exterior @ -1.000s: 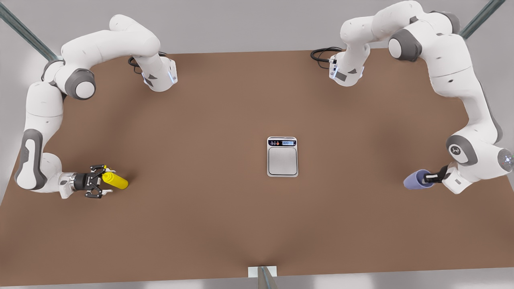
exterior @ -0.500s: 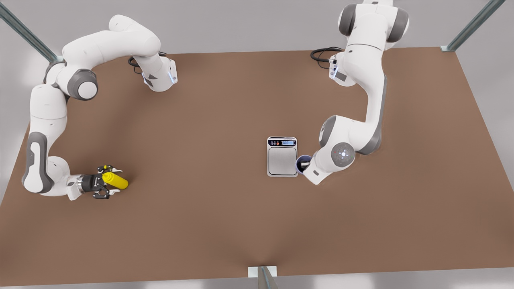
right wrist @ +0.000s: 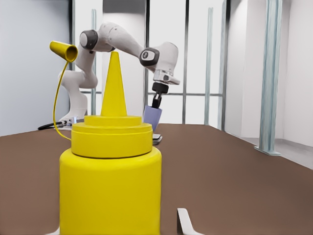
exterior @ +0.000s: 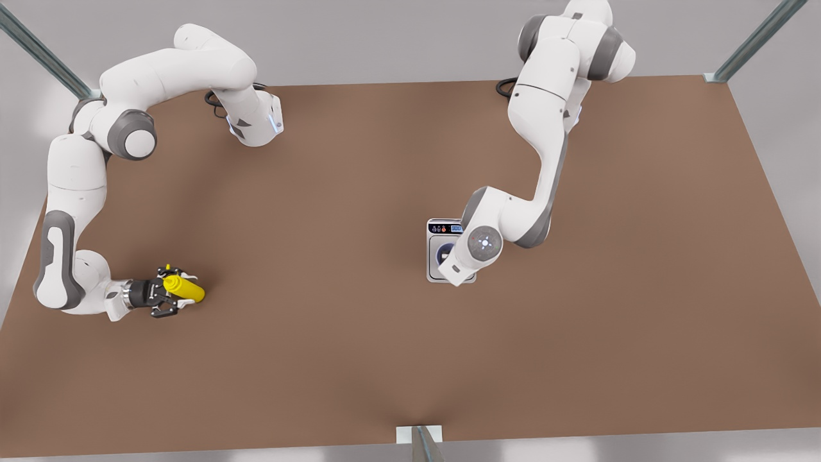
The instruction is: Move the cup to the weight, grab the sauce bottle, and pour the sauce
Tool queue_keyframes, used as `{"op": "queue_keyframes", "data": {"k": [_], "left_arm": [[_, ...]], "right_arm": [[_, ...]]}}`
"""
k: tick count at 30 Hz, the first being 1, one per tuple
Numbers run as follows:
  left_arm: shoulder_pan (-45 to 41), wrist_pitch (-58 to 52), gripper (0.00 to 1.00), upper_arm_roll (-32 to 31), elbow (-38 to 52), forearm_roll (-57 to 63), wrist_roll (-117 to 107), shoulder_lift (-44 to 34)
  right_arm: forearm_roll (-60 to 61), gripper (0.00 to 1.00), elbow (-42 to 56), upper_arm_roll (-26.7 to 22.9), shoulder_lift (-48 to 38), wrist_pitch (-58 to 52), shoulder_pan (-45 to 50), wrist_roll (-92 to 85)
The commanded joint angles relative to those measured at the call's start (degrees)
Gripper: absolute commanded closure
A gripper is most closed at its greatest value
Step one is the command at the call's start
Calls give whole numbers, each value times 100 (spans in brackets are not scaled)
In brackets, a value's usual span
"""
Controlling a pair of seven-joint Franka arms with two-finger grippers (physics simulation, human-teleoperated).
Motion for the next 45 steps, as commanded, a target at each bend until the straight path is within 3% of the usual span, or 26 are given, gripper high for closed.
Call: {"op": "queue_keyframes", "data": {"k": [1,9,15,17,20,22,23,24,26,27,30,35,40,45], "left_arm": [[0,-1,0,0,3,-129,-34,0],[0,-168,0,53,12,-94,18,-88],[9,-1151,0,387,284,-68,9,-572],[88,-1697,0,940,900,-85,80,-572],[79,-2558,0,2557,926,-76,2232,-782],[114,-2708,0,3085,935,-33,2945,-1176],[1086,-2891,0,2071,1249,387,2936,-1555],[2361,-3024,0,383,1471,1423,2927,-1933],[3532,-3024,0,-1263,1480,2348,2901,-2206],[3937,-3024,0,-1792,1480,2464,2892,-2268],[4087,-2998,0,-1925,1471,2490,2866,-2268],[4025,-2963,0,-1942,1445,2464,2215,-2259],[4034,-2998,0,-1907,1419,2429,2224,-2250],[4034,-3007,0,-1881,1427,2429,2233,-2215]], "right_arm": [[-5,37,9,1,-13,0,5,4],[48,46,-18,1,5,-18,5,21],[66,46,-18,1,-30,-79,13,241],[83,49,-18,9,-30,-79,31,241],[83,49,-18,141,-215,-62,92,426],[101,49,-18,193,-338,-35,242,882],[188,49,-18,229,-434,0,400,953],[180,49,-18,229,-627,210,505,1278],[171,49,-18,229,-891,421,865,1498],[145,49,-9,212,-1084,588,1129,1603],[-48,49,-18,185,-1779,1221,1929,2140],[-1464,49,-18,185,-2412,2443,3159,2552],[-2650,49,-18,185,-3036,3383,4495,5435],[-4407,49,-114,185,-3317,3428,5681,7147]]}}
